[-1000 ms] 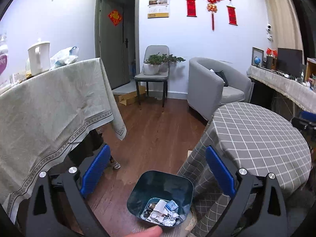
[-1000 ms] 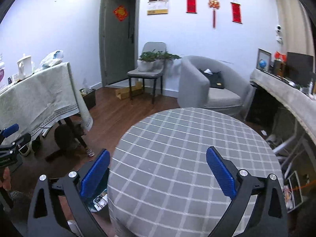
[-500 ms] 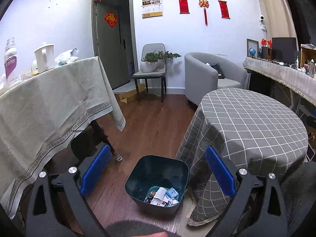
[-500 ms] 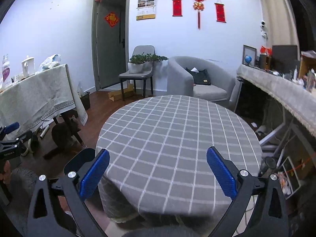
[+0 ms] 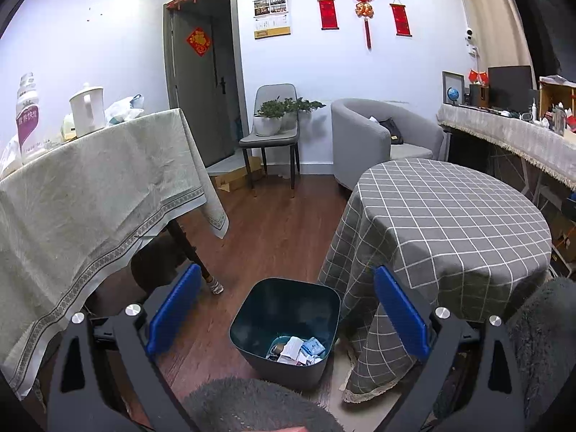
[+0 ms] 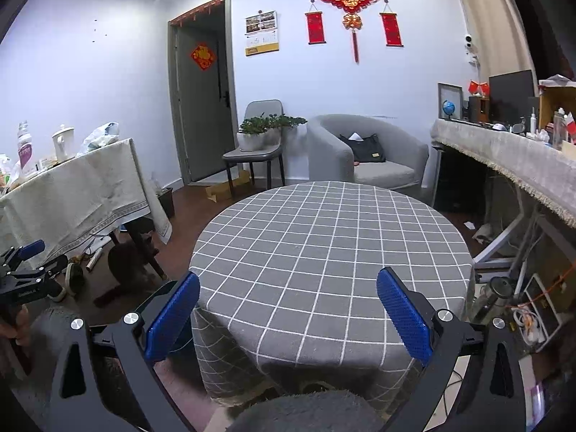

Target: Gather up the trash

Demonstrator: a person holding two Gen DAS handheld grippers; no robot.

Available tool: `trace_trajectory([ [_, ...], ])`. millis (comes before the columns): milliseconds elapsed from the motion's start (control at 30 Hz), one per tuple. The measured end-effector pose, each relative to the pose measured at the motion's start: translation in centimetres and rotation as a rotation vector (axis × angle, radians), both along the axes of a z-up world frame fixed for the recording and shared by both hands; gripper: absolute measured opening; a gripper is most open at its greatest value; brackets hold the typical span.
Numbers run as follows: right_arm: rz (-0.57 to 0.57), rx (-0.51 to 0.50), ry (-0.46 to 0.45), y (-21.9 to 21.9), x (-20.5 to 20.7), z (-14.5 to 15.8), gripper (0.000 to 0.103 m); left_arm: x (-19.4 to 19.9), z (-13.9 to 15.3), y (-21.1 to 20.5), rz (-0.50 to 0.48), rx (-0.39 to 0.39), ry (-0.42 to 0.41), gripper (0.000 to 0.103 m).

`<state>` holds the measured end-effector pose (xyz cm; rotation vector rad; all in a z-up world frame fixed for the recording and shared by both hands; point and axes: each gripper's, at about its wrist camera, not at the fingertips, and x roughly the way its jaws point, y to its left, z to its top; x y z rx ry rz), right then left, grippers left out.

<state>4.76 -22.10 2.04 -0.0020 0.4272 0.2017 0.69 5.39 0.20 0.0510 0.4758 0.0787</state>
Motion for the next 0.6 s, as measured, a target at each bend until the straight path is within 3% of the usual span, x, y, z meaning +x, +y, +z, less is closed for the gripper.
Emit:
trace_trajectory([
  [600, 0.050, -0.009, 0.004, 0.63, -0.32, -0.13, 0.100, 0.15, -0.60, -0.08, 0.002, 0.004, 0.027, 0.098],
])
